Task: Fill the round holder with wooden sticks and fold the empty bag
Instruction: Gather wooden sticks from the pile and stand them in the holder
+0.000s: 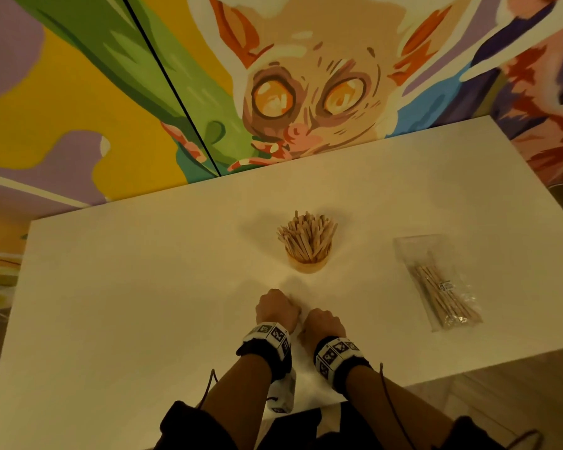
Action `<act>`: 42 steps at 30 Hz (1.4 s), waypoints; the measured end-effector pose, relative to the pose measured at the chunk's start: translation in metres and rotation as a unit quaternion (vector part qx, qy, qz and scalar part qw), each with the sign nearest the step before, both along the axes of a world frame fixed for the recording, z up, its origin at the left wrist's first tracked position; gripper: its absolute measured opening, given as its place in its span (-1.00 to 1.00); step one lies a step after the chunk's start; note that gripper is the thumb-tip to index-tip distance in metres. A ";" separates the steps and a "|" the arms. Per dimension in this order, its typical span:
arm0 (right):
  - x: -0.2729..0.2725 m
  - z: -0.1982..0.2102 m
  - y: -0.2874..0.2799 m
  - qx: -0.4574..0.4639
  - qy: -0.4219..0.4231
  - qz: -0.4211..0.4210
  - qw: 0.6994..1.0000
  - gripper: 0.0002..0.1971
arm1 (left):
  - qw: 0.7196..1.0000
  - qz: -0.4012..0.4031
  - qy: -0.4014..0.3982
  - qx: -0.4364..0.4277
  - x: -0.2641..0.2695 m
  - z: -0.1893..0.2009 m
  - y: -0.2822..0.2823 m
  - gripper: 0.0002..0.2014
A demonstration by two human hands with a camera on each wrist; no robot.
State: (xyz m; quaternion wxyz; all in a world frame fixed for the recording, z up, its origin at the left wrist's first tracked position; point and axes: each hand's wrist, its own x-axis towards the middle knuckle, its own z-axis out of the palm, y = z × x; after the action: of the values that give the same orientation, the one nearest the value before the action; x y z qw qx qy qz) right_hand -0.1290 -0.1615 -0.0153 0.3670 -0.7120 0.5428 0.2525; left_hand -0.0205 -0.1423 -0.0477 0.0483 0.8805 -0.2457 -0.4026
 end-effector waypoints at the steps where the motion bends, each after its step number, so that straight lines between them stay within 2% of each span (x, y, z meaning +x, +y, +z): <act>1: 0.000 -0.002 0.001 0.002 0.001 -0.012 1.000 -0.61 | 1.000 0.004 -0.007 -0.001 -0.001 0.000 0.000 -0.73; 6: 0.002 -0.010 0.005 0.009 0.001 -0.073 0.997 -0.67 | 0.998 0.067 0.016 0.007 -0.002 0.003 -0.004 -0.66; 11: -0.001 -0.014 0.006 -0.001 -0.004 -0.072 0.997 -0.71 | 0.997 0.076 0.028 0.006 -0.005 0.002 -0.006 -0.59; 16: -0.004 -0.018 0.003 0.004 -0.023 -0.066 0.998 -0.74 | 0.998 0.057 0.034 -0.007 -0.006 -0.001 -0.004 -0.53; 22: -0.007 -0.017 0.000 0.025 -0.052 -0.062 0.996 -0.74 | 0.999 0.002 0.033 -0.038 -0.006 0.012 -0.001 -0.62; 25: -0.012 -0.006 -0.004 0.013 -0.105 -0.115 0.988 -0.85 | 0.991 -0.032 0.061 -0.111 -0.004 0.037 0.003 -0.76; 27: -0.018 0.009 -0.011 -0.004 -0.180 -0.161 0.971 -0.86 | 0.980 -0.058 0.061 -0.182 -0.001 0.063 0.006 -0.85; 29: -0.024 0.031 -0.022 -0.003 -0.270 -0.192 0.943 -0.85 | 0.957 -0.069 0.062 -0.275 0.003 0.090 0.007 -0.95; 32: -0.030 0.068 -0.048 -0.007 -0.384 -0.238 0.892 -0.85 | 0.905 -0.056 0.063 -0.417 0.008 0.130 0.002 -0.95; 34: -0.032 0.083 -0.068 -0.041 -0.418 -0.258 0.870 -0.80 | 0.878 -0.031 0.060 -0.473 0.012 0.145 -0.009 -0.96; 36: -0.034 0.090 -0.087 -0.070 -0.416 -0.261 0.868 -0.75 | 0.868 -0.017 0.043 -0.495 0.014 0.148 -0.026 -0.96; 38: -0.033 0.088 -0.103 -0.080 -0.398 -0.269 0.873 -0.70 | 0.877 -0.033 -0.004 -0.479 0.016 0.137 -0.041 -0.95; 42: -0.025 0.072 -0.124 -0.086 -0.348 -0.235 0.903 -0.46 | 0.925 -0.083 -0.078 -0.364 0.010 0.108 -0.057 -0.94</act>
State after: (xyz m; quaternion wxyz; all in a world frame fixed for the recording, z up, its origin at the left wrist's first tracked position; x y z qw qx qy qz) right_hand -0.1543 -0.2856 0.0570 0.5185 -0.6353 0.5515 -0.1526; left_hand -0.0104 -0.1994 0.0605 0.3123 0.8075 -0.4502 -0.2182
